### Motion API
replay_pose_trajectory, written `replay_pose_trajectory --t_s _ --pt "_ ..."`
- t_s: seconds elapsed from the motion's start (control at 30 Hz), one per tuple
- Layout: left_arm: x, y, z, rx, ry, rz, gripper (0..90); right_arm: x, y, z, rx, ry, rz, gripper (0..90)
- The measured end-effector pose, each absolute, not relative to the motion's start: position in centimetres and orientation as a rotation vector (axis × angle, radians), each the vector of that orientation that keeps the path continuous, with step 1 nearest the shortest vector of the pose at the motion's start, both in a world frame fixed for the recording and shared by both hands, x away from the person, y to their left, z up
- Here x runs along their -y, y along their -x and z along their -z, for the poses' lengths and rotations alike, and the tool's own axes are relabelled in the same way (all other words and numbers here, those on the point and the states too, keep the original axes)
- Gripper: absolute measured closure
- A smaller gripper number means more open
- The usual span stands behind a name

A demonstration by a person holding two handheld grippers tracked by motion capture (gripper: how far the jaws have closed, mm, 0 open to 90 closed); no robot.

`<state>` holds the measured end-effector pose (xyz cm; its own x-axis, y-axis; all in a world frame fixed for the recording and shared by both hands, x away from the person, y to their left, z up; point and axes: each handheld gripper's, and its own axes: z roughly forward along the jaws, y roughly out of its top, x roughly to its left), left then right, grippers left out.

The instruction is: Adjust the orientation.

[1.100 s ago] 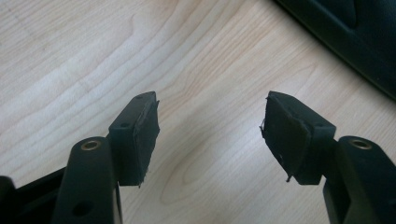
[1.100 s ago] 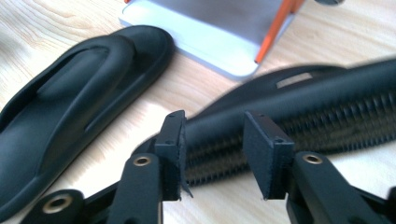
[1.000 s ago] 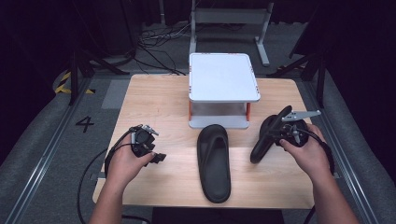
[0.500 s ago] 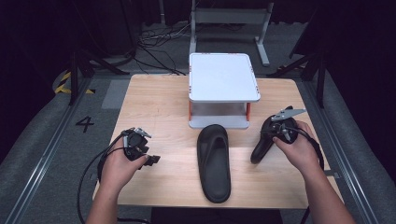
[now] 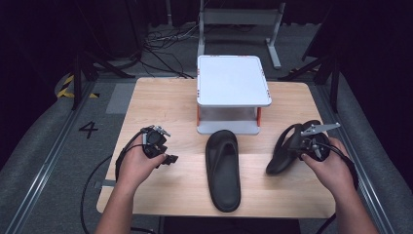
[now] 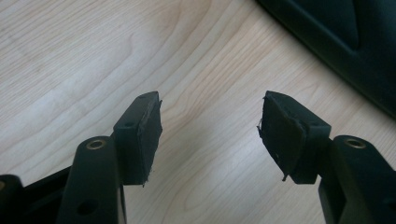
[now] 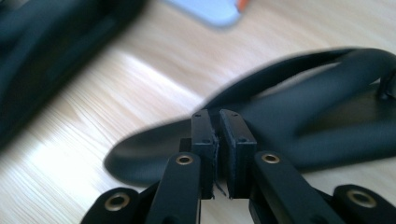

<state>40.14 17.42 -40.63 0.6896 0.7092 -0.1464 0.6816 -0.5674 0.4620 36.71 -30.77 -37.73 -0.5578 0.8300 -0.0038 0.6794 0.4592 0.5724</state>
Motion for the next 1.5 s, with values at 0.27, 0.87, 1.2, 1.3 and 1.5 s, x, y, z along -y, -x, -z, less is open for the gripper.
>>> replay_pose_trajectory --t_s 0.27,0.87,1.2,1.3,1.5 --pt "-16.1 -41.3 40.5 -1.025 -2.423 -0.063 39.4 32.8 -35.9 38.9 -2.433 -1.401 -0.699 80.8" --pt "-16.7 -40.8 41.1 -1.063 -2.436 -0.059 38.5 38.2 -38.9 43.3 -2.22 -1.756 -0.678 41.7" --pt "-17.1 -40.3 41.2 -1.079 -2.434 -0.059 38.1 37.8 -39.2 42.7 -2.169 -1.875 -0.727 65.1" --pt "-17.1 -40.3 41.2 -1.078 -2.436 -0.061 38.1 36.5 -39.0 41.9 -2.178 -1.823 -0.758 69.1" --pt "-17.1 -40.2 41.2 -1.083 -2.438 -0.062 38.2 34.2 -38.5 40.9 -2.226 -1.755 -0.84 70.4"
